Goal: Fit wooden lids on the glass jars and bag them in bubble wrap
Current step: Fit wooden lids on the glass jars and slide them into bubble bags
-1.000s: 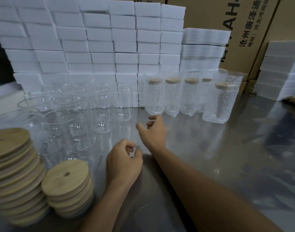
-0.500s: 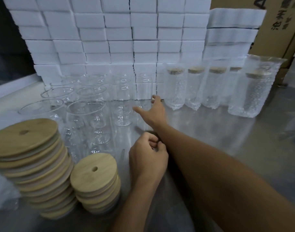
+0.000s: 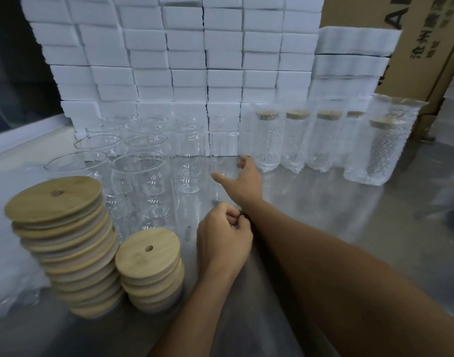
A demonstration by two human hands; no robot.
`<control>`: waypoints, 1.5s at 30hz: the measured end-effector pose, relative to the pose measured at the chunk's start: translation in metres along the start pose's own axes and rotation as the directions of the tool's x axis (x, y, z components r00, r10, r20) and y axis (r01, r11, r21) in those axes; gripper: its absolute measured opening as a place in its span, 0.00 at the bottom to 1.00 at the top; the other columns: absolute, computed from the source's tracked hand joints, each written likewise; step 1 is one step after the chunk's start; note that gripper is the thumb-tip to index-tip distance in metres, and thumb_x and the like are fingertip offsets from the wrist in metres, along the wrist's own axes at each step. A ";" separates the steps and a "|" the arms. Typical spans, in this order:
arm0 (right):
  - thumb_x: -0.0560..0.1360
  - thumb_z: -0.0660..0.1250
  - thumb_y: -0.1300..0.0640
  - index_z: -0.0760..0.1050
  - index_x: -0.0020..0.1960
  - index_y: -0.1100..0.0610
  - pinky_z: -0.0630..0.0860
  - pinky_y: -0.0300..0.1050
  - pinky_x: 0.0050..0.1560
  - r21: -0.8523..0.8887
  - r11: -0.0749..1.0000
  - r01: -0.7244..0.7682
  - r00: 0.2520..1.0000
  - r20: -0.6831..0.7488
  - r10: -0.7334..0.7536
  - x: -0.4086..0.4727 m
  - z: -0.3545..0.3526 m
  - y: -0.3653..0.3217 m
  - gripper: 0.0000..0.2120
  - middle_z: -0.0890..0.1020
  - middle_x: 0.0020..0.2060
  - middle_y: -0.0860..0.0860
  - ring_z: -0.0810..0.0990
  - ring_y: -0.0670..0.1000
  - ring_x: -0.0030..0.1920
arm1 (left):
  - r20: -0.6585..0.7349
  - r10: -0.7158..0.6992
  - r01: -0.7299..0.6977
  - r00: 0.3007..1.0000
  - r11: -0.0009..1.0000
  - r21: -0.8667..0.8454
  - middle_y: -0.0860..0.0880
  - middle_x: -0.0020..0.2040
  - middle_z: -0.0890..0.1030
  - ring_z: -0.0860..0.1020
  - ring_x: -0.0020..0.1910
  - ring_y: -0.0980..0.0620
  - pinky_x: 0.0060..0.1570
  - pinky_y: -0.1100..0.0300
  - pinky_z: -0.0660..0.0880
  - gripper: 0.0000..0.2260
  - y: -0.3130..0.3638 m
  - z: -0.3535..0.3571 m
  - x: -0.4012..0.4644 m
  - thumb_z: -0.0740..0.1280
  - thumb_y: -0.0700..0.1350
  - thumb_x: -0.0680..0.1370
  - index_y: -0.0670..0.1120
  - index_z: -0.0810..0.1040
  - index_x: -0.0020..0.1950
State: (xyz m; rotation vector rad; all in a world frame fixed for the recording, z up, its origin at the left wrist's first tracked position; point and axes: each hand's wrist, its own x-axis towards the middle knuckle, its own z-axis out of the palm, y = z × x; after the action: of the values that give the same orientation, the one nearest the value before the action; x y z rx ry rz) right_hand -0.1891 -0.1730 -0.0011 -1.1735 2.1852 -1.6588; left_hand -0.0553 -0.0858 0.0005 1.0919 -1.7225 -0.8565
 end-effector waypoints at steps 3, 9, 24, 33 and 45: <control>0.67 0.80 0.44 0.65 0.74 0.53 0.72 0.53 0.68 0.021 1.000 -0.011 1.000 0.008 0.011 -0.026 -0.015 -0.003 0.41 0.74 0.67 0.49 0.74 0.51 0.66 | 0.027 0.063 -0.065 0.998 0.996 0.055 0.55 0.33 0.78 0.77 0.35 0.57 0.39 0.60 0.74 0.07 0.003 -0.004 -0.007 0.69 0.43 0.72 0.52 0.74 0.36; 0.68 0.80 0.48 0.65 0.73 0.53 0.73 0.54 0.67 0.121 0.992 -0.022 0.996 0.092 0.011 -0.079 -0.045 -0.010 0.39 0.74 0.65 0.48 0.75 0.51 0.65 | 0.065 0.264 -0.271 0.962 0.943 0.194 0.54 0.37 0.76 0.75 0.36 0.54 0.38 0.56 0.72 0.06 0.018 -0.017 -0.035 0.68 0.42 0.72 0.50 0.72 0.37; 0.70 0.79 0.52 0.72 0.70 0.52 0.80 0.39 0.54 0.253 0.968 -0.007 0.980 0.193 -0.044 -0.150 -0.089 -0.013 0.31 0.80 0.61 0.47 0.80 0.46 0.58 | -0.074 0.672 -0.493 0.737 0.610 0.620 0.48 0.48 0.80 0.77 0.49 0.46 0.58 0.45 0.66 0.07 0.040 -0.080 -0.055 0.69 0.44 0.72 0.46 0.81 0.49; 0.65 0.82 0.44 0.72 0.62 0.43 0.75 0.26 0.43 0.224 0.975 -0.002 0.982 0.184 -0.040 -0.157 -0.094 -0.014 0.30 0.80 0.57 0.39 0.79 0.39 0.56 | 0.017 0.231 -0.155 0.973 0.595 0.789 0.43 0.64 0.74 0.72 0.62 0.40 0.61 0.39 0.62 0.21 0.048 -0.087 -0.061 0.70 0.43 0.68 0.48 0.77 0.62; 0.66 0.81 0.43 0.72 0.63 0.43 0.73 0.23 0.42 0.190 0.982 0.010 0.982 0.186 -0.046 -0.155 -0.094 -0.017 0.30 0.79 0.55 0.41 0.79 0.39 0.52 | 0.106 0.257 -0.246 0.960 0.608 0.755 0.48 0.68 0.65 0.69 0.64 0.45 0.65 0.52 0.65 0.21 0.052 -0.089 -0.062 0.62 0.36 0.75 0.51 0.67 0.66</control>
State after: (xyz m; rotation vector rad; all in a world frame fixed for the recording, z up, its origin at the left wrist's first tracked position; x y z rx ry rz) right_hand -0.1272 -0.0018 -0.0008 -1.2568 1.8625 -1.6480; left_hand 0.0250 -0.0168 0.0578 1.3162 -2.2327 0.1286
